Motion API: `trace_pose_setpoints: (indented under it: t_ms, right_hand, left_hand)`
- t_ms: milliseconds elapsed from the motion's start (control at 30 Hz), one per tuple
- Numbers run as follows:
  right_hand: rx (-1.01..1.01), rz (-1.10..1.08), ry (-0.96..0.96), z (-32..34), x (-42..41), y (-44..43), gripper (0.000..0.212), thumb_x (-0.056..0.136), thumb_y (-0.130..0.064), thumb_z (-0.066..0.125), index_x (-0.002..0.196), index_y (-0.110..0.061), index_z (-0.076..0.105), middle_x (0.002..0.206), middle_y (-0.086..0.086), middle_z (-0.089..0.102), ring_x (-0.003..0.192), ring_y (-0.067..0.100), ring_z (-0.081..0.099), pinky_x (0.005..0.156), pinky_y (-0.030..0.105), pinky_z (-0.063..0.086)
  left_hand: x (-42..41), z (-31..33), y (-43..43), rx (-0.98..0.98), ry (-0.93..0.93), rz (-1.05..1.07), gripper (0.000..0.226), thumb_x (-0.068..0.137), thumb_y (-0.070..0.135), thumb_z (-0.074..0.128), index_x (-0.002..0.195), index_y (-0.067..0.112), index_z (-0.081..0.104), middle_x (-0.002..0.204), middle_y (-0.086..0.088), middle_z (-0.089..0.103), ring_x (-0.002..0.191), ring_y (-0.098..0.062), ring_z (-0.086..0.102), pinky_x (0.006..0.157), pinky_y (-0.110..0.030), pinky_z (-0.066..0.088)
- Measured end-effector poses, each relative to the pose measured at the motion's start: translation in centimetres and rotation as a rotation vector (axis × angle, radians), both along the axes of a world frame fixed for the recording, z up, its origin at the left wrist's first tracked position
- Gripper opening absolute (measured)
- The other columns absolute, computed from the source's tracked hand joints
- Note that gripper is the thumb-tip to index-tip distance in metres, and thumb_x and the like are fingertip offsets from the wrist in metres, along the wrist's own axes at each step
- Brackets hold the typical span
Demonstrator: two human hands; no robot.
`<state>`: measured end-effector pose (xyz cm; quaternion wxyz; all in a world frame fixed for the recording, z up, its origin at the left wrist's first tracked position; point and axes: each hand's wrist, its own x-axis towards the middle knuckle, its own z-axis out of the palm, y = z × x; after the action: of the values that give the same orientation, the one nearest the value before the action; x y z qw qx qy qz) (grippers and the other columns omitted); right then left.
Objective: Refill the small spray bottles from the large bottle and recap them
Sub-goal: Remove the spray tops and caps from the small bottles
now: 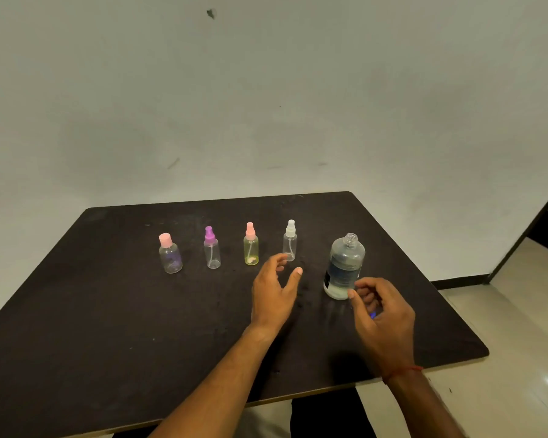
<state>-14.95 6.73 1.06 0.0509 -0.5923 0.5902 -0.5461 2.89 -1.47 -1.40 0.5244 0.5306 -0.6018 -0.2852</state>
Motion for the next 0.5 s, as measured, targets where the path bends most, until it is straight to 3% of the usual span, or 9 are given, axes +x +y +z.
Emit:
trace_pose_setpoints:
  t_ms: [200,400,500]
  right_hand:
    - [0.071,0.124,0.002,1.5,4.5,-1.7,0.023,0.084,-0.016,0.073,0.103,-0.025,0.062,0.09,-0.012,0.061,0.086,0.004,0.061,0.074,0.013,0.052]
    - [0.191,0.218,0.171,1.7,7.6,-6.8,0.043,0.086,-0.019,0.071,0.127,-0.017,0.058,0.111,-0.005,0.061,0.097,0.006,0.059,0.089,0.023,0.052]
    - [0.178,0.16,0.2,2.7,8.6,-10.0,0.046,0.087,-0.019,0.07,0.13,-0.011,0.056,0.116,0.004,0.06,0.104,0.017,0.06,0.093,0.029,0.051]
  left_hand:
    - [2.3,-0.8,-0.1,0.008,0.014,0.063,0.034,0.091,0.036,0.072,0.122,0.025,0.064,0.115,0.015,0.065,0.108,0.0,0.061,0.096,-0.03,0.054]
    - [4.9,-0.7,-0.4,-0.001,0.03,0.08,0.026,0.091,0.032,0.072,0.116,0.026,0.066,0.111,0.014,0.068,0.103,-0.001,0.065,0.092,-0.032,0.057]
    - [5.7,-0.3,-0.9,0.005,0.024,0.079,0.026,0.092,0.031,0.072,0.116,0.023,0.068,0.111,0.012,0.069,0.103,0.0,0.066,0.092,-0.032,0.058]
